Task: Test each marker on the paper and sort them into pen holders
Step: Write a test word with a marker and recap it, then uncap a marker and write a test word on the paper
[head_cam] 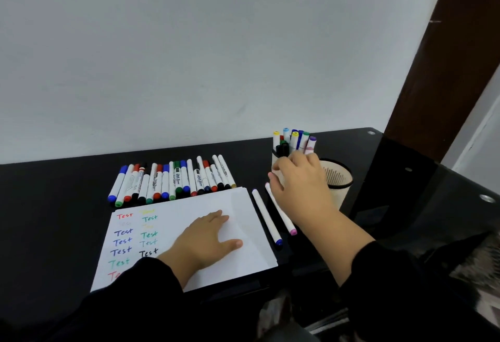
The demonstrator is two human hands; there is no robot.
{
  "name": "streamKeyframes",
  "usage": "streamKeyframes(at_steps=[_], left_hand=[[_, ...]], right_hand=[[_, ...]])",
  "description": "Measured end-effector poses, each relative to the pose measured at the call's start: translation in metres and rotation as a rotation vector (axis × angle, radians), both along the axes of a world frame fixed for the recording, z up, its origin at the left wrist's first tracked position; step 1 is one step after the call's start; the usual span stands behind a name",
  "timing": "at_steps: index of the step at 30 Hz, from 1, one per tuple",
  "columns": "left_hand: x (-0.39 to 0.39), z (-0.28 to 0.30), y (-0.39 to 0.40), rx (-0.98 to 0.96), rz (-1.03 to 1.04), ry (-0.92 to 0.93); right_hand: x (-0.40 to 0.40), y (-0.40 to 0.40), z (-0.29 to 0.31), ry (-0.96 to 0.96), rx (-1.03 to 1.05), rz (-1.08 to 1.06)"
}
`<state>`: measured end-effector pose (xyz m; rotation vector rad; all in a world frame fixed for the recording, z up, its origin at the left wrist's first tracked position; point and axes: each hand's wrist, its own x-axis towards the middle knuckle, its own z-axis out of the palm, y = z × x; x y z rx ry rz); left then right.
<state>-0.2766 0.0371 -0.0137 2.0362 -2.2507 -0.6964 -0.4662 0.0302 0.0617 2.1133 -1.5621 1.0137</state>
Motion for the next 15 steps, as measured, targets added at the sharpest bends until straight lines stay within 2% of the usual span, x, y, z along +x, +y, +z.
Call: streamKeyframes(at_steps=[3, 6, 10, 15], left_hand=[[0.019, 0.001, 0.005, -0.025, 0.067, -0.008], [0.047, -0.002, 0.014, -0.044, 0.130, -0.021], [0.081, -0.009, 0.020, -0.059, 0.184, -0.014], [0.082, -0.010, 0.005, -0.118, 0.119, -0.002]], right_hand=[[0.028, 0.002, -0.006, 0.039, 0.060, 0.110], [0.055, -0.006, -0.017, 0.098, 0.265, 0.164], [0.081, -0.030, -0.036, 0.056, 0.441, 0.135], [0.093, -0.072, -0.055, 0.007, 0.592, 0.059]])
